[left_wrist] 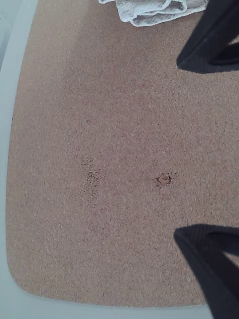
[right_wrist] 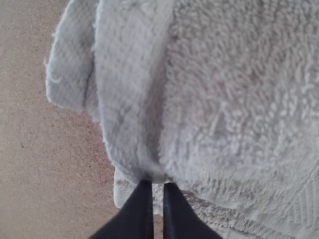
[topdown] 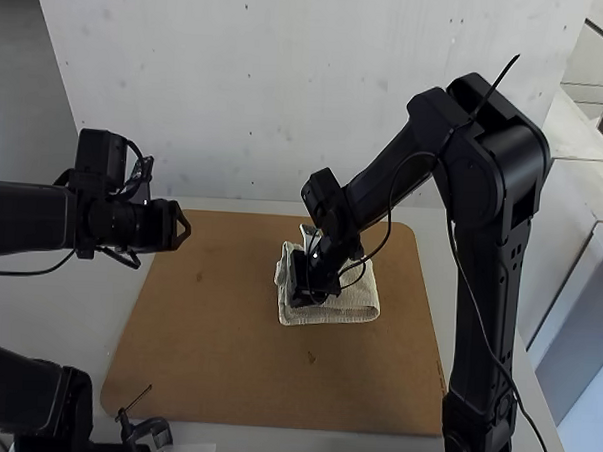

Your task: Fold the towel.

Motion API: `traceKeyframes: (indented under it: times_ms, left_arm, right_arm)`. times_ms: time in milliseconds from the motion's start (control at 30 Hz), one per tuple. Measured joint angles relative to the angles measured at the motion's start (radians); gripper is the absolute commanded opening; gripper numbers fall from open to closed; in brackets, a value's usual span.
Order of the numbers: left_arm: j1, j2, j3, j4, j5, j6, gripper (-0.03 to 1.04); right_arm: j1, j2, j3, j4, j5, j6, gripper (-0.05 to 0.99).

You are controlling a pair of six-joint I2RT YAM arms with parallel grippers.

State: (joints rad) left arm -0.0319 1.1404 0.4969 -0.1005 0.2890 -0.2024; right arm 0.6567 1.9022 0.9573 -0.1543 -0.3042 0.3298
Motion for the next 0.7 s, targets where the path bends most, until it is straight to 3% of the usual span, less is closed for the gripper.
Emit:
traceKeyframes:
  times_ms: [200, 333, 533, 700]
  left_arm:
    - [0.000, 0.000, 0.000, 0.002, 0.000, 0.000, 0.65]
    - [0.000, 0.000, 0.000, 0.009, 0.000, 0.000, 0.65]
    - [0.000, 0.000, -0.007, 0.020, 0.000, 0.000, 0.65]
    - [0.000, 0.001, -0.018, 0.023, 0.000, 0.000, 0.65]
  right_arm:
    - [0.027, -0.097, -0.016, -0.008, -0.030, 0.032, 0.02]
    - [-0.026, -0.198, -0.009, -0.003, -0.035, 0.043, 0.02]
    - [-0.167, -0.211, 0.008, 0.000, 0.002, 0.024, 0.02]
    - [-0.195, -0.120, 0.008, 0.002, 0.024, -0.010, 0.02]
